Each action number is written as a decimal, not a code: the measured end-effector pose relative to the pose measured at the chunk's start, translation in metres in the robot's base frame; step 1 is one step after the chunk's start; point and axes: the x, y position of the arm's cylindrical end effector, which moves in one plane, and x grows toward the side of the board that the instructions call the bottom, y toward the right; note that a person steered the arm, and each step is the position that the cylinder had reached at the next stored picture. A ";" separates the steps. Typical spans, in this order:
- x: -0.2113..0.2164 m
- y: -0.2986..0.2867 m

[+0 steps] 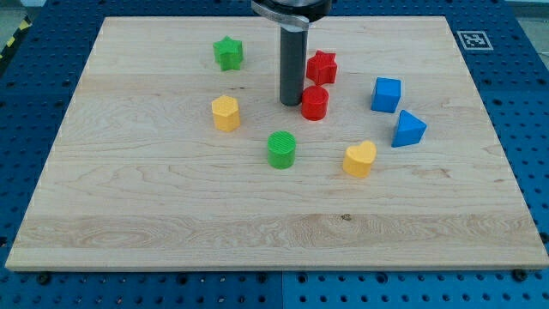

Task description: Push the green star little bit down

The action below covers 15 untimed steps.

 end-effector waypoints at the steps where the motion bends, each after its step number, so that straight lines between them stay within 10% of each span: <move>1: 0.000 -0.022; 3: -0.012 -0.144; 7: -0.138 -0.156; 15: -0.078 -0.112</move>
